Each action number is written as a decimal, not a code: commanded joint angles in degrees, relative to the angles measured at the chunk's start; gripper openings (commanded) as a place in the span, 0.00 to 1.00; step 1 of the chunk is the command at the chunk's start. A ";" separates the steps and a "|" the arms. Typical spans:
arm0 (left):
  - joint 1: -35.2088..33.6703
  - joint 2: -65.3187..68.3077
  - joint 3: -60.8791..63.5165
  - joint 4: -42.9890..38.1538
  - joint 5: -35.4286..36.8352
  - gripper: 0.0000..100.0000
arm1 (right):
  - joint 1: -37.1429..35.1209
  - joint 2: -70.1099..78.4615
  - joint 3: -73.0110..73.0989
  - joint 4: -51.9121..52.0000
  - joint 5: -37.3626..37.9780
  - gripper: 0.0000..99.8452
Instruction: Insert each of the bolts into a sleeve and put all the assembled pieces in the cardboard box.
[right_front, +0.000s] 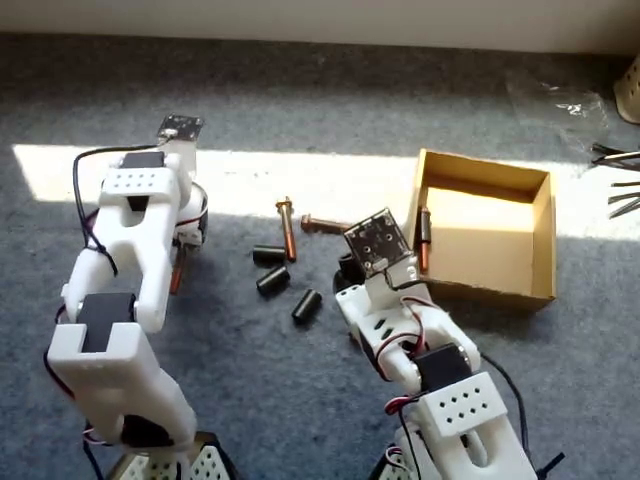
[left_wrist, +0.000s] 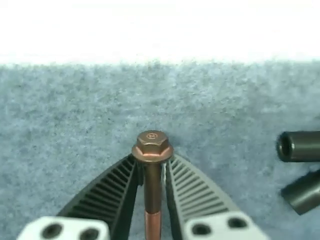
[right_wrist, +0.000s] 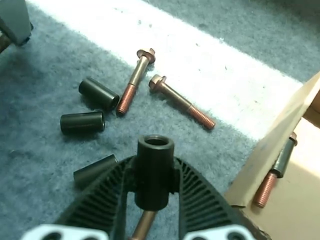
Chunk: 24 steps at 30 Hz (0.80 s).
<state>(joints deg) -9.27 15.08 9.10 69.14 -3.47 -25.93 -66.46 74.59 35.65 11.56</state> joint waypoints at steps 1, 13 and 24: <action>5.14 -1.10 -2.77 0.35 -2.11 0.00 | 0.40 -1.01 1.36 -6.81 0.26 0.00; 10.86 -19.03 -4.53 0.00 -2.20 0.00 | -4.35 -0.75 10.59 -23.16 0.53 0.00; 10.77 -33.63 5.49 -4.57 -2.20 0.00 | -8.84 -0.75 11.65 -24.66 0.09 0.00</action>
<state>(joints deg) 0.57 -10.86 11.65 68.70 -5.14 -34.02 -66.46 87.08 12.70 11.56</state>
